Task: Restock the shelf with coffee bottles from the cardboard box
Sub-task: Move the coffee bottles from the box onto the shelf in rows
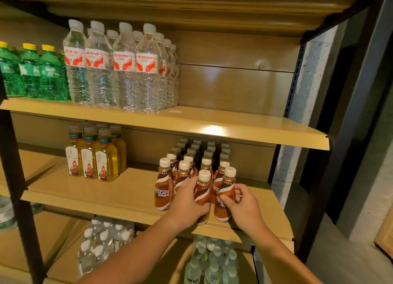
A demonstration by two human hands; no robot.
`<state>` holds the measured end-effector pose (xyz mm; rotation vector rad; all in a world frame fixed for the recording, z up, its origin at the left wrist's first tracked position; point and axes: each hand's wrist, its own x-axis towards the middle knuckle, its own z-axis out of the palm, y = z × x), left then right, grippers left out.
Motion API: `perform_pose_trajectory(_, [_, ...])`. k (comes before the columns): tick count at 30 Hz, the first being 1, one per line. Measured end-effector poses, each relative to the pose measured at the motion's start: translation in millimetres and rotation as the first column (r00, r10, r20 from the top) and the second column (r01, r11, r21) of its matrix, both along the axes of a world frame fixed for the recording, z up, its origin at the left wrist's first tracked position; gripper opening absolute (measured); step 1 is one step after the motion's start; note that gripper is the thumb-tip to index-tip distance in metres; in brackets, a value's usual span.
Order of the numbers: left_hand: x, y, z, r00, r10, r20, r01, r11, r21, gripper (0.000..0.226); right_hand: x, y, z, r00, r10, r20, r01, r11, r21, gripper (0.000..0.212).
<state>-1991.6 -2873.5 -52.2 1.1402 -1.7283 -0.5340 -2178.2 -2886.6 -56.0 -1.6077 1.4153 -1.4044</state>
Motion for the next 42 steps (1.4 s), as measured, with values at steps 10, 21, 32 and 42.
perform_pose_trajectory(10, [-9,10,-29,0.988,0.143,0.062,-0.142,0.990,-0.013,0.082,1,2,-11,0.989,0.047,0.139,-0.049,0.999,0.011,0.036])
perform_pose_trajectory(21, [-33,9,-62,0.982,0.181,-0.063,-0.175,0.980,0.093,0.085,3,4,-20,0.946,0.118,0.302,-0.122,0.992,-0.003,0.036])
perform_pose_trajectory(32, [-34,0,-68,0.975,0.191,-0.113,-0.170,0.970,0.172,0.074,-3,-3,-28,0.941,0.158,0.297,-0.168,0.986,0.006,0.038])
perform_pose_trajectory(42, [-40,1,-62,0.955,0.229,-0.186,-0.180,0.951,0.250,0.036,-1,-7,-36,0.937,0.148,0.316,-0.163,0.986,0.023,0.047])
